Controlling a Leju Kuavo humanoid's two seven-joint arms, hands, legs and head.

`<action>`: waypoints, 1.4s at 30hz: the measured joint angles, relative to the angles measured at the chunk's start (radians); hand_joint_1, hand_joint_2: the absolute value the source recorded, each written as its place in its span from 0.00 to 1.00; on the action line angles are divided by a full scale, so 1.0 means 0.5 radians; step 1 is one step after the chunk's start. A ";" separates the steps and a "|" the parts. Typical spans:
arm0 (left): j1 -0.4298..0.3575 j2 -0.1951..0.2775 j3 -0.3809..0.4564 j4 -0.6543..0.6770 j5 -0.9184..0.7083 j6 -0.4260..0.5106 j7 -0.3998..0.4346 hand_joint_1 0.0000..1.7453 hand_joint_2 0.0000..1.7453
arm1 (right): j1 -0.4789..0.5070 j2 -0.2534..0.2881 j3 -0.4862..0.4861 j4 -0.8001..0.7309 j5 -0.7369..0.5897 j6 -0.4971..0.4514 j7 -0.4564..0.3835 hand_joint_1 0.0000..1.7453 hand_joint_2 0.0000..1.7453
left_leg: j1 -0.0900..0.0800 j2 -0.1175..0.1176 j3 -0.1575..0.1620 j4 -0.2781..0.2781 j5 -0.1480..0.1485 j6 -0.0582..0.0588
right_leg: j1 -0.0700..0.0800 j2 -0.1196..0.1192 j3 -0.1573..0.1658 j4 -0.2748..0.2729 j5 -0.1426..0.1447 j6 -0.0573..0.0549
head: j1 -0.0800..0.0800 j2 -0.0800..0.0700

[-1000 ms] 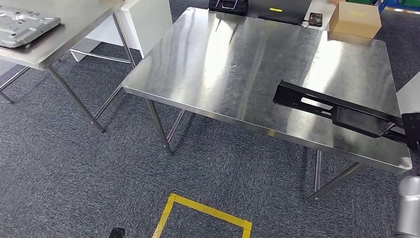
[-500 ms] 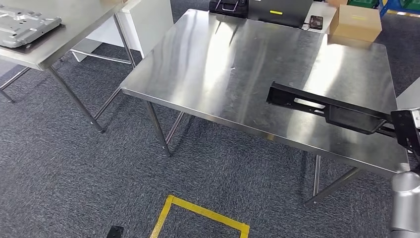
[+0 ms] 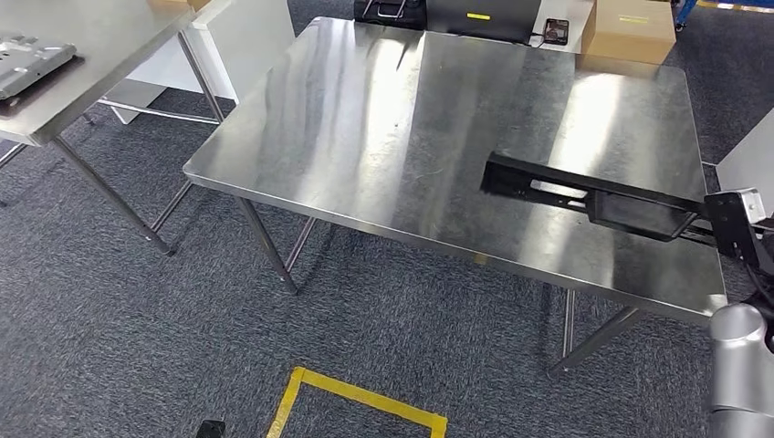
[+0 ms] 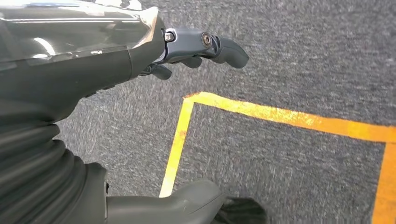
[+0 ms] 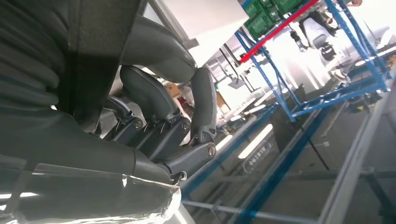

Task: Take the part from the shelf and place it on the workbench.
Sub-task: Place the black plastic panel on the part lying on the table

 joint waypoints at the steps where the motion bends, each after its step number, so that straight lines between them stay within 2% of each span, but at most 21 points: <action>1: 0.000 0.000 0.000 0.000 0.000 0.000 0.000 0.00 1.00 | 0.000 -0.002 0.001 0.001 -0.002 0.000 0.000 1.00 1.00 | -0.011 -0.004 0.017 -0.056 0.038 0.019 | 0.006 0.002 0.004 -0.001 -0.004 -0.002 | 0.000 0.000; 4: 0.004 0.011 0.004 0.000 -0.002 0.000 0.000 0.00 1.00 | 0.037 -0.019 0.006 0.004 -0.022 -0.009 0.006 1.00 1.00 | -0.092 -0.035 0.197 -0.460 0.209 0.178 | 0.037 0.012 0.071 -0.022 -0.008 0.017 | 0.008 0.000; 5: 0.006 0.013 0.006 0.000 -0.004 0.001 0.000 0.00 1.00 | 0.055 -0.029 0.008 0.002 -0.028 -0.013 0.009 1.00 1.00 | -0.105 -0.038 0.269 -0.565 0.230 0.210 | 0.040 0.009 0.091 -0.017 -0.009 0.031 | 0.011 0.000; 7: 0.003 0.006 0.008 0.000 -0.006 0.002 0.000 0.00 1.00 | 0.069 -0.046 0.009 -0.006 -0.030 -0.020 0.015 1.00 1.00 | -0.094 -0.027 0.353 -0.634 0.222 0.203 | 0.041 -0.008 0.057 0.084 -0.032 0.044 | 0.010 0.000; 9: 0.002 0.000 0.009 0.000 -0.008 0.001 0.001 0.00 1.00 | 0.082 -0.055 0.010 -0.018 -0.029 -0.026 0.026 1.00 1.00 | -0.080 -0.025 0.387 -0.646 0.203 0.178 | 0.028 -0.022 -0.075 0.288 -0.103 0.041 | 0.005 -0.001; 11: 0.010 -0.009 0.010 0.000 -0.010 0.000 0.002 0.00 1.00 | 0.111 -0.059 0.010 -0.027 -0.027 -0.029 0.035 1.00 1.00 | -0.066 -0.025 0.416 -0.645 0.169 0.144 | 0.003 -0.026 -0.199 0.427 -0.146 0.065 | 0.004 0.000; 13: 0.019 -0.015 0.011 0.001 -0.010 0.000 0.002 0.00 1.00 | 0.142 -0.060 0.010 -0.039 -0.017 -0.028 0.039 1.00 1.00 | -0.046 -0.025 0.460 -0.641 0.130 0.108 | -0.034 -0.037 -0.206 0.321 -0.065 0.146 | 0.004 0.000; 15: 0.021 -0.012 0.014 0.001 -0.010 0.001 0.002 0.00 1.00 | 0.164 -0.059 0.011 -0.054 -0.003 -0.021 0.046 1.00 1.00 | -0.028 -0.022 0.500 -0.623 0.081 0.067 | -0.068 -0.058 -0.131 0.061 0.083 0.236 | 0.008 -0.001; 17: 0.020 -0.005 0.017 0.001 -0.010 0.002 0.001 0.00 1.00 | 0.177 -0.058 0.014 -0.065 0.005 -0.012 0.059 1.00 1.00 | -0.024 -0.018 0.511 -0.603 0.038 0.031 | -0.062 -0.067 -0.083 -0.076 0.130 0.214 | 0.013 -0.001; 19: 0.022 -0.005 0.018 0.001 -0.010 0.004 0.000 0.00 1.00 | 0.187 -0.060 0.011 -0.080 0.013 -0.006 0.070 1.00 1.00 | -0.026 -0.014 0.509 -0.594 0.017 0.013 | -0.050 -0.055 -0.068 -0.073 0.104 0.129 | 0.005 0.000; 21: 0.020 -0.007 0.018 0.001 -0.013 0.005 -0.001 0.00 1.00 | 0.191 -0.062 0.008 -0.105 0.036 0.002 0.078 1.00 1.00 | -0.018 -0.012 0.469 -0.506 0.029 -0.002 | -0.056 -0.044 -0.044 -0.067 0.087 0.082 | -0.005 0.000; 23: 0.014 -0.009 0.018 0.001 -0.018 0.005 -0.002 0.00 1.00 | 0.188 -0.058 0.010 -0.125 0.073 0.017 0.094 1.00 1.00 | -0.005 -0.012 0.323 -0.271 0.039 -0.025 | -0.056 -0.038 -0.007 -0.070 0.057 0.045 | -0.006 0.000; 25: 0.017 -0.011 0.018 0.001 -0.020 0.005 -0.002 0.00 1.00 | 0.190 -0.050 0.014 -0.131 0.107 0.031 0.113 1.00 1.00 | 0.004 -0.011 0.124 -0.026 -0.043 -0.045 | -0.049 -0.035 0.037 -0.071 0.017 0.022 | -0.006 0.000; 27: 0.024 -0.013 0.018 0.001 -0.022 0.005 -0.002 0.00 1.00 | 0.194 -0.040 0.016 -0.132 0.129 0.042 0.125 1.00 1.00 | 0.005 -0.012 0.002 0.032 -0.117 -0.042 | -0.040 -0.027 0.093 -0.072 -0.027 0.015 | -0.006 0.000; 28: 0.025 -0.013 0.018 0.002 -0.022 0.005 -0.001 0.00 1.00 | 0.195 -0.035 0.017 -0.133 0.138 0.046 0.129 1.00 1.00 | 0.001 -0.013 -0.010 -0.034 -0.093 -0.027 | -0.035 -0.024 0.123 -0.074 -0.049 0.014 | -0.006 0.000; 31: 0.029 -0.005 0.018 0.002 -0.028 0.002 0.000 0.00 1.00 | 0.188 -0.011 0.030 -0.135 0.196 0.068 0.155 1.00 1.00 | -0.043 -0.036 0.066 -0.417 0.226 0.069 | -0.024 -0.013 0.200 -0.091 -0.112 0.017 | -0.001 0.000; 33: 0.032 0.004 0.017 0.001 -0.039 -0.003 0.006 0.00 1.00 | 0.172 0.014 0.047 -0.134 0.255 0.093 0.179 1.00 1.00 | -0.072 -0.060 0.122 -0.571 0.365 0.118 | -0.019 0.002 0.243 -0.114 -0.130 0.035 | 0.003 0.000; 37: 0.016 0.002 0.017 -0.001 -0.061 -0.014 0.020 0.00 1.00 | 0.105 0.050 0.075 -0.128 0.356 0.130 0.216 1.00 1.00 | -0.072 -0.053 0.263 -0.676 0.344 0.134 | -0.007 -0.011 0.241 -0.008 -0.084 0.097 | -0.003 -0.001; 39: 0.007 -0.001 0.017 -0.002 -0.063 -0.016 0.022 0.00 1.00 | 0.075 0.062 0.087 -0.120 0.367 0.135 0.223 1.00 1.00 | -0.068 -0.054 0.312 -0.689 0.319 0.133 | -0.010 -0.033 0.100 0.217 -0.117 0.080 | -0.005 -0.001; 41: 0.007 -0.007 0.017 -0.001 -0.064 -0.016 0.023 0.00 1.00 | 0.065 0.072 0.094 -0.110 0.372 0.137 0.230 1.00 1.00 | -0.064 -0.057 0.349 -0.688 0.279 0.126 | -0.014 -0.035 -0.062 0.383 -0.238 0.047 | -0.006 -0.001; 42: 0.010 -0.010 0.017 -0.001 -0.064 -0.016 0.025 0.00 1.00 | 0.064 0.078 0.098 -0.103 0.381 0.139 0.234 1.00 1.00 | -0.063 -0.059 0.373 -0.687 0.255 0.120 | -0.019 -0.036 -0.112 0.388 -0.296 0.049 | -0.006 -0.001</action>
